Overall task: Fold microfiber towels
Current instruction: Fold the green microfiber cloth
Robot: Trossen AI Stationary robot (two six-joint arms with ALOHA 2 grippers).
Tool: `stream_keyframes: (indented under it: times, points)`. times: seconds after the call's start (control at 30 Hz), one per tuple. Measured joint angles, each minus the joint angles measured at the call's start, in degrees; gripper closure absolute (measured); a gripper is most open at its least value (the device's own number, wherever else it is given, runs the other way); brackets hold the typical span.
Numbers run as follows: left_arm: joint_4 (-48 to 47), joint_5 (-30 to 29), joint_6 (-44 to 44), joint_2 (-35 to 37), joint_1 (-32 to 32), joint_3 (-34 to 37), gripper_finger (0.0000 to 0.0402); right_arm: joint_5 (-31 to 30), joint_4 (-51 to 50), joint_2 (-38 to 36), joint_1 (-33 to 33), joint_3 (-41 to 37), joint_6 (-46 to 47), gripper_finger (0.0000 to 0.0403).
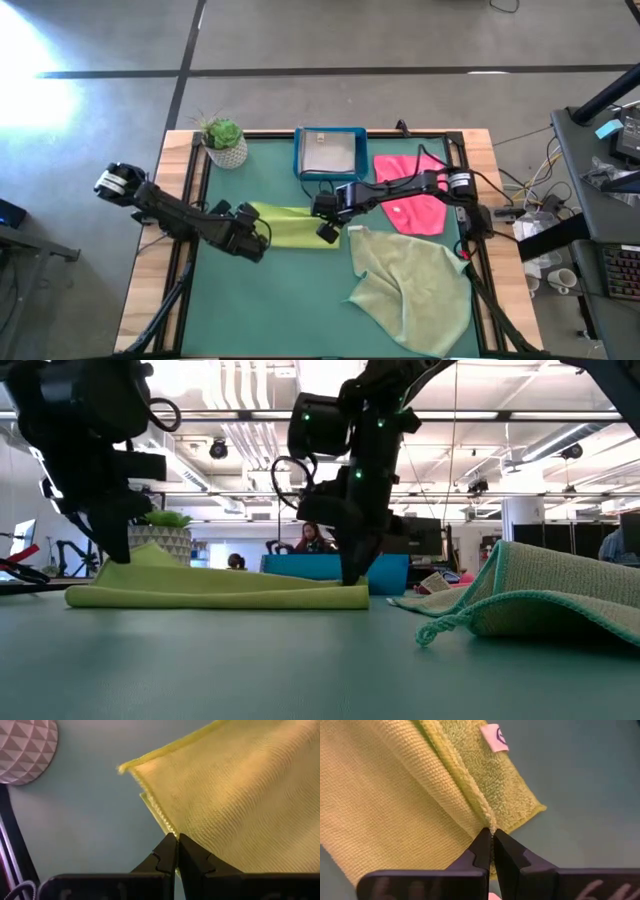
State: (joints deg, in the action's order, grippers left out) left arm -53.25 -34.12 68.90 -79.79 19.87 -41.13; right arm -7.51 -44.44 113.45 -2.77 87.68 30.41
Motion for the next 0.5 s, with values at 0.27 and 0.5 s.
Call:
stream_keyframes:
  times: [0.27,0.5]
  points:
    - [0.2,-0.8,0.0,0.0,-0.4,0.3,0.0402,-0.5,0.0,-0.6,-0.7,0.1,0.0,0.0394]
    - [0.2,-0.9,1.1,0.0,-0.4,0.3,0.0402,0.3,0.2,-0.6,-0.6,0.1,-0.9,0.0391]
